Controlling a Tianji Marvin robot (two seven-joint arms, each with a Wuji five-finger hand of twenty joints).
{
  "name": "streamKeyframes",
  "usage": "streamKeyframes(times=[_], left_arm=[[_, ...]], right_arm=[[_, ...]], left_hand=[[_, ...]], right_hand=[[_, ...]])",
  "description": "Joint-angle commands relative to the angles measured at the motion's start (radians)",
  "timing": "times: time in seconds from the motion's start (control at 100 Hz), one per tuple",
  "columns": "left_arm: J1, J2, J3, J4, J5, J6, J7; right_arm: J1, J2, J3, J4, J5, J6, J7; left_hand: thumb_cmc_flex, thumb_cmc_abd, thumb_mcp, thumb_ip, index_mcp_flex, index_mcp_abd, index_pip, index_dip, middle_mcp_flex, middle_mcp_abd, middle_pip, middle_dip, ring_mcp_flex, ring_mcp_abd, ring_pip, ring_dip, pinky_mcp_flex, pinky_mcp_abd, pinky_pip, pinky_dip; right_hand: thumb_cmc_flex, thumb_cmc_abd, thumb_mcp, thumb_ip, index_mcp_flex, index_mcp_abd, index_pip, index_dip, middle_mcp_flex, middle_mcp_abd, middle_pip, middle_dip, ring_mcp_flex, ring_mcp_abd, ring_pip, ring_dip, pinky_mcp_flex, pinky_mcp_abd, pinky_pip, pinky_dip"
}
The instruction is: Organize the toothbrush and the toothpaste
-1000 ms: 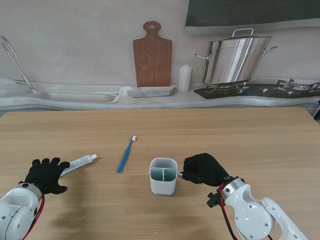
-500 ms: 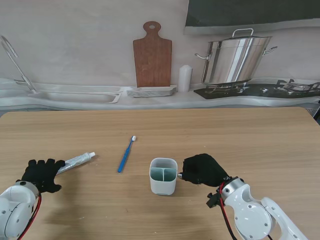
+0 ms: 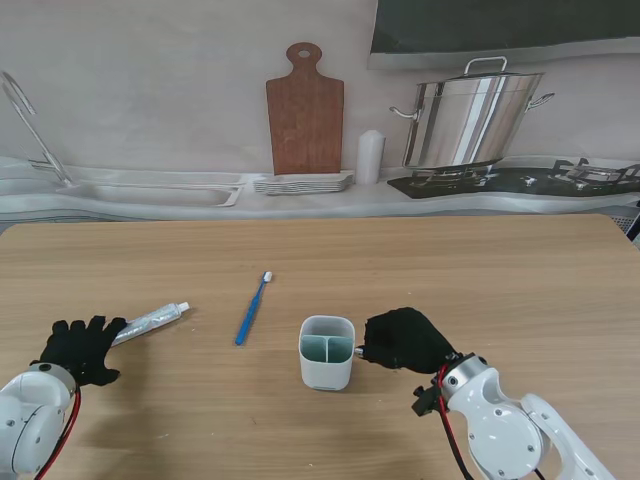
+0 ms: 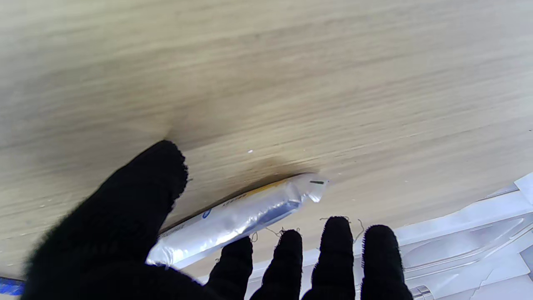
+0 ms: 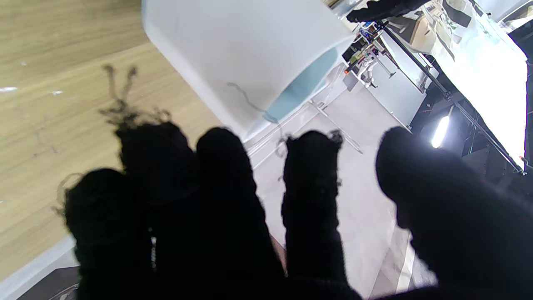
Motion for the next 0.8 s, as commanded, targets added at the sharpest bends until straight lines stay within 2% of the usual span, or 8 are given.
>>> streamKeyframes(times=[0.0, 0.07, 0.14, 0.21, 0.36, 0.42, 0.59, 0.79], left_arm=[[0.009, -0.002, 0.004, 0.017, -0.002, 0.006, -0.021], [0.005, -0.001, 0.005, 0.022, -0.006, 0.012, -0.026], [0.000, -0.001, 0.007, 0.027, -0.014, 0.018, -0.030], [-0.001, -0.001, 0.007, 0.027, -0.017, 0.019, -0.029], [-0.010, -0.001, 0.009, 0.036, -0.026, 0.022, -0.034], [-0.022, 0.001, 0.014, 0.048, -0.033, 0.022, -0.048], [-0.061, 0.009, 0.042, 0.094, -0.047, 0.013, -0.079], [-0.096, 0.015, 0.080, 0.145, -0.064, 0.017, -0.100]], right_arm=[[-0.006, -0.002, -0.003, 0.000, -0.004, 0.002, 0.016], [-0.005, -0.002, -0.004, 0.001, -0.004, 0.002, 0.016], [-0.004, -0.002, -0.005, 0.002, -0.003, 0.004, 0.018], [-0.004, -0.002, -0.005, 0.002, -0.003, 0.005, 0.019], [-0.002, -0.002, -0.007, 0.003, -0.004, 0.004, 0.018], [-0.001, -0.001, -0.007, 0.004, -0.003, 0.003, 0.020], [-0.001, -0.001, -0.007, 0.004, -0.002, 0.001, 0.021], [0.000, -0.001, -0.008, 0.005, 0.000, 0.003, 0.023]], left_hand=[[0.025, -0.009, -0.035, 0.030, -0.023, 0.011, -0.030, 0.013, -0.034, 0.020, -0.037, -0.004, -0.019, 0.015, -0.013, -0.023, -0.003, -0.021, -0.008, -0.010], [0.026, 0.005, -0.056, 0.036, -0.018, 0.009, -0.148, -0.026, -0.051, 0.022, -0.108, -0.034, -0.025, 0.022, -0.034, -0.044, -0.005, -0.018, -0.022, -0.022], [0.035, 0.026, -0.098, 0.050, -0.002, -0.008, -0.224, -0.345, -0.086, 0.021, -0.203, -0.053, -0.051, 0.030, -0.071, -0.089, -0.016, -0.014, -0.054, -0.049], [0.041, 0.044, -0.131, 0.061, -0.004, -0.011, -0.234, -0.510, -0.089, 0.022, -0.219, -0.110, -0.067, 0.035, -0.096, -0.113, -0.023, -0.012, -0.075, -0.062], [0.045, 0.038, -0.136, 0.065, 0.001, -0.019, -0.238, -0.549, -0.085, 0.023, -0.220, -0.124, -0.049, 0.043, -0.103, -0.127, -0.016, -0.007, -0.083, -0.068], [0.041, 0.020, -0.105, 0.065, -0.001, -0.027, -0.214, -0.501, -0.071, 0.018, -0.172, -0.053, -0.023, 0.041, -0.094, -0.136, 0.003, -0.003, -0.082, -0.076], [0.051, -0.035, 0.037, 0.038, 0.000, -0.050, 0.071, 0.075, 0.020, 0.003, 0.101, -0.056, 0.083, 0.039, -0.051, -0.119, 0.052, 0.006, -0.022, -0.086], [0.100, -0.098, 0.175, 0.023, 0.103, -0.073, 0.533, 0.086, 0.280, -0.070, 0.265, -0.038, 0.284, 0.001, 0.025, -0.069, 0.134, 0.011, 0.065, -0.073]], right_hand=[[-0.040, 0.016, -0.006, 0.024, 0.017, -0.005, 0.001, 0.003, 0.001, 0.054, -0.004, -0.002, 0.003, 0.009, 0.000, -0.014, -0.004, 0.002, 0.001, 0.001], [-0.039, 0.016, -0.006, 0.024, 0.017, -0.005, 0.001, 0.003, 0.002, 0.053, -0.003, -0.002, 0.003, 0.008, 0.000, -0.014, -0.004, 0.002, 0.001, 0.001], [-0.040, 0.017, -0.006, 0.024, 0.017, -0.005, 0.001, 0.003, 0.002, 0.054, -0.003, -0.002, 0.003, 0.008, -0.001, -0.015, -0.004, 0.002, 0.001, 0.001], [-0.040, 0.018, -0.006, 0.024, 0.017, -0.005, 0.001, 0.003, 0.002, 0.054, -0.003, -0.002, 0.002, 0.008, -0.001, -0.015, -0.004, 0.002, 0.001, 0.001], [-0.040, 0.017, -0.006, 0.025, 0.017, -0.005, 0.001, 0.004, 0.001, 0.055, -0.004, -0.002, 0.003, 0.008, -0.001, -0.015, -0.004, 0.002, 0.001, 0.001], [-0.040, 0.018, -0.006, 0.025, 0.017, -0.005, 0.001, 0.004, 0.001, 0.054, -0.003, -0.002, 0.002, 0.009, -0.001, -0.015, -0.004, 0.002, 0.001, 0.001], [-0.041, 0.019, -0.007, 0.025, 0.017, -0.005, 0.001, 0.004, 0.001, 0.053, -0.003, -0.002, 0.002, 0.009, -0.001, -0.015, -0.004, 0.002, 0.001, 0.002], [-0.040, 0.018, -0.007, 0.025, 0.017, -0.005, 0.001, 0.004, 0.000, 0.054, -0.004, -0.002, 0.003, 0.009, -0.002, -0.015, -0.004, 0.002, 0.001, 0.002]])
